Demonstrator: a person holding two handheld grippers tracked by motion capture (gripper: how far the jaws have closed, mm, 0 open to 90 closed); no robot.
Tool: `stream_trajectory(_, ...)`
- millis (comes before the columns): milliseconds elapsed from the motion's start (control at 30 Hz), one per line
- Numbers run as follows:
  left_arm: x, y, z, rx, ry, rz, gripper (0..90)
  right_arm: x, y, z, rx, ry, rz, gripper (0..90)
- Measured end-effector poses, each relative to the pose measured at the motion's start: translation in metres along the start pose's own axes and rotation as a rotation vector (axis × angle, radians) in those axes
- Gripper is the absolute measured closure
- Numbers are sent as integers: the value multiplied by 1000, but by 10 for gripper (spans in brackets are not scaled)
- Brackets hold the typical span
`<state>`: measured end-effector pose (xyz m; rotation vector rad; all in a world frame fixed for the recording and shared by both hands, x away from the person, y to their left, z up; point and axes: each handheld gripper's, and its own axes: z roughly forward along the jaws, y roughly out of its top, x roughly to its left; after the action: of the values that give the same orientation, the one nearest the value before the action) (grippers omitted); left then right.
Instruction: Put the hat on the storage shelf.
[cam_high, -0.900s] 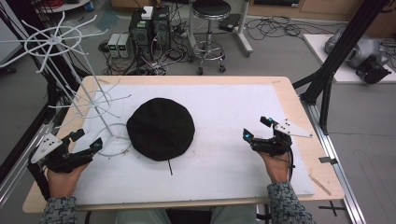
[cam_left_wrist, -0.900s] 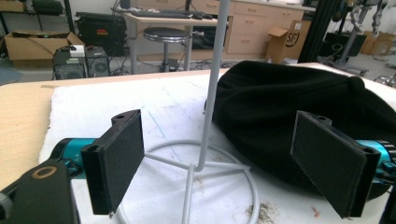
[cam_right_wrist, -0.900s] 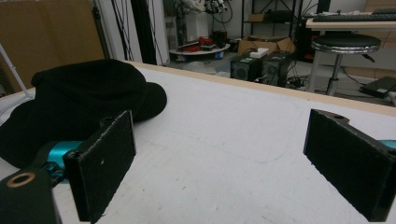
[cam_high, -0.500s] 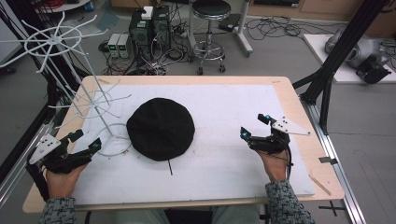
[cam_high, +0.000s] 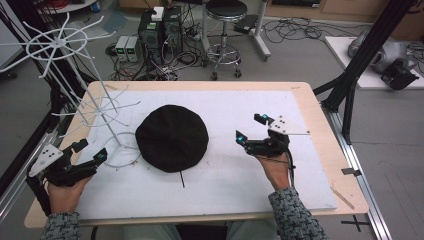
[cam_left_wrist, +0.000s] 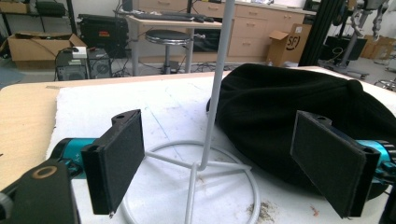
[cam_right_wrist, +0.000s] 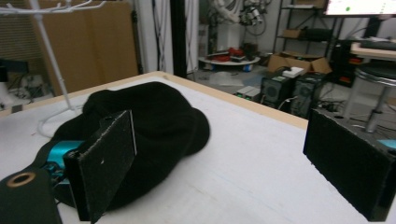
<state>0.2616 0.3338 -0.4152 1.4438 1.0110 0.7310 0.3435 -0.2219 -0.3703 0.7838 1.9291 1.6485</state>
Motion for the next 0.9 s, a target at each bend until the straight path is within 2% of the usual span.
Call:
stream_trajectory(100, 1, 0, 0, -3, 3, -7, 176, 13, 7, 19, 6, 41, -35, 84)
stream_trajectory(233, 1, -1, 0, 3, 3, -3, 176, 22, 9, 33, 15, 71, -38, 85)
stream_trajectory(267, 1, -1, 0, 5, 3, -2, 176, 28, 9, 43, 24, 85, -50, 85)
stream_trajectory(333, 2, -1, 0, 3, 5, -4, 176, 30, 8, 47, 26, 93, -51, 85)
stream_trajectory(367, 2, -1, 0, 2, 5, -4, 176, 38, 8, 58, 33, 119, -51, 85)
stream_trajectory(433, 2, -1, -1, 2, 8, -3, 176, 40, 9, 61, 38, 125, -55, 86)
stream_trajectory(467, 3, 0, -2, -1, 9, -4, 176, 45, 8, 66, 38, 139, -64, 87)
stream_trajectory(500, 4, 0, -2, -1, 11, -4, 176, 55, 8, 79, 46, 185, -85, 145)
stream_trajectory(533, 4, 0, -3, -4, 13, -7, 176, 55, 8, 79, 46, 185, -85, 145)
stream_trajectory(667, 6, 1, -5, -12, 17, -10, 177, 70, 4, 96, 74, 212, -119, 146)
stream_trajectory(767, 6, 1, -6, -16, 18, -14, 176, 79, -1, 111, 97, 240, -118, 151)
stream_trajectory(800, 6, 1, -6, -16, 18, -13, 176, 84, -3, 119, 115, 252, -131, 162)
stream_trajectory(900, 7, 1, -6, -16, 18, -13, 176, 90, -8, 129, 139, 259, -160, 194)
